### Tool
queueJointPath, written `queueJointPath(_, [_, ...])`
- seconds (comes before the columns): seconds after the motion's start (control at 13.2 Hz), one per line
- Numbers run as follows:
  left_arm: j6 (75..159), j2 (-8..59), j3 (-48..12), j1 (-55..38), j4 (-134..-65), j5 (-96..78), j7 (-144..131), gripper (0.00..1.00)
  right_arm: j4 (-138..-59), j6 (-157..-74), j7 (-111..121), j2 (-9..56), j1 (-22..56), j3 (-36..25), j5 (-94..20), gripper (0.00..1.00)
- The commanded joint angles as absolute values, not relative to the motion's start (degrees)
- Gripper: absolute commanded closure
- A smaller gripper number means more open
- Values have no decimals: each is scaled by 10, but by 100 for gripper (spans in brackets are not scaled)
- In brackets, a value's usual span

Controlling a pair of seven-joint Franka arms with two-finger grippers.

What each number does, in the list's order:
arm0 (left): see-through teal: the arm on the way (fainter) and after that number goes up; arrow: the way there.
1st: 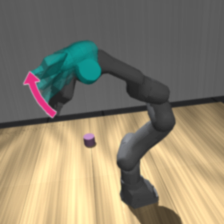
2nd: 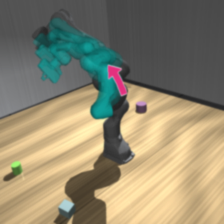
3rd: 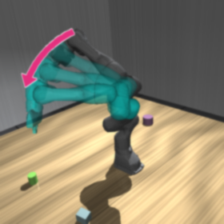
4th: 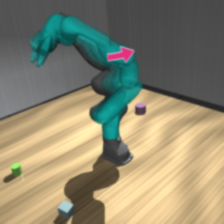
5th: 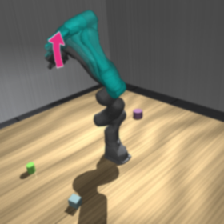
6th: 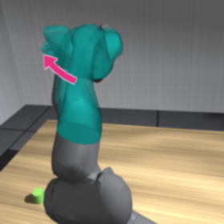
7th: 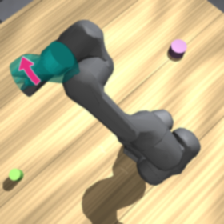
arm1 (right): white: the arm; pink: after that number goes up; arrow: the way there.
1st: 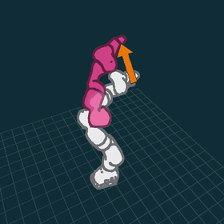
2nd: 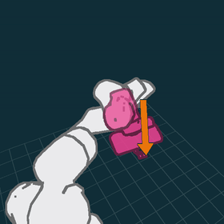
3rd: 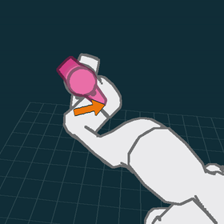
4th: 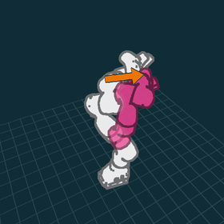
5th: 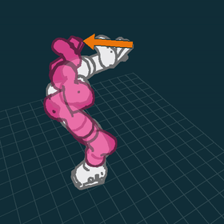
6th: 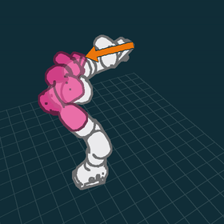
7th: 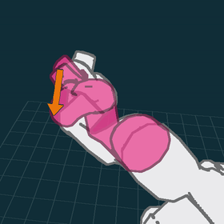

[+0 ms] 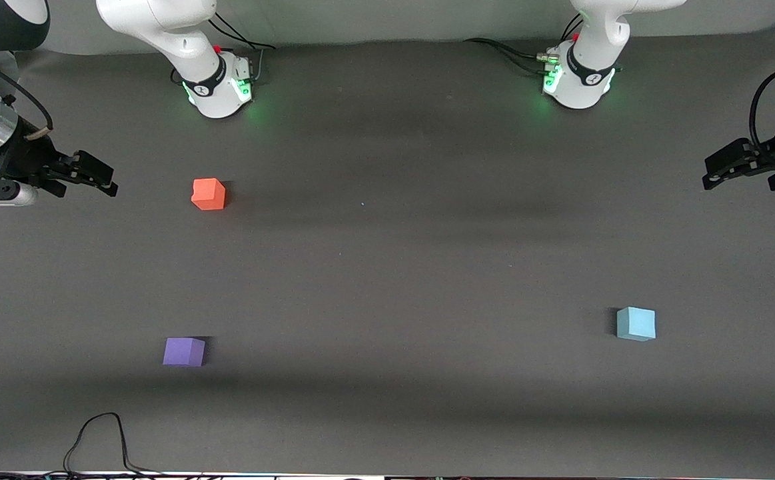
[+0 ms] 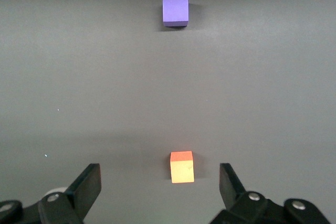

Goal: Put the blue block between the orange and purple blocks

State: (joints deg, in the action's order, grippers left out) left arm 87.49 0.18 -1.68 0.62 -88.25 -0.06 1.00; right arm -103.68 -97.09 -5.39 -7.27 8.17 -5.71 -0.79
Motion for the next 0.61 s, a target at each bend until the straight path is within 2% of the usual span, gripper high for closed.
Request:
queueJointPath(0.0, [870, -8, -12, 2, -892, -4, 20, 0, -1026, -964, -42, -68, 83, -60, -4, 0])
queueJointPath(0.53, [902, 27, -8, 17, -888, 4, 104, 0, -1027, -964, -42, -68, 83, -61, -4, 0])
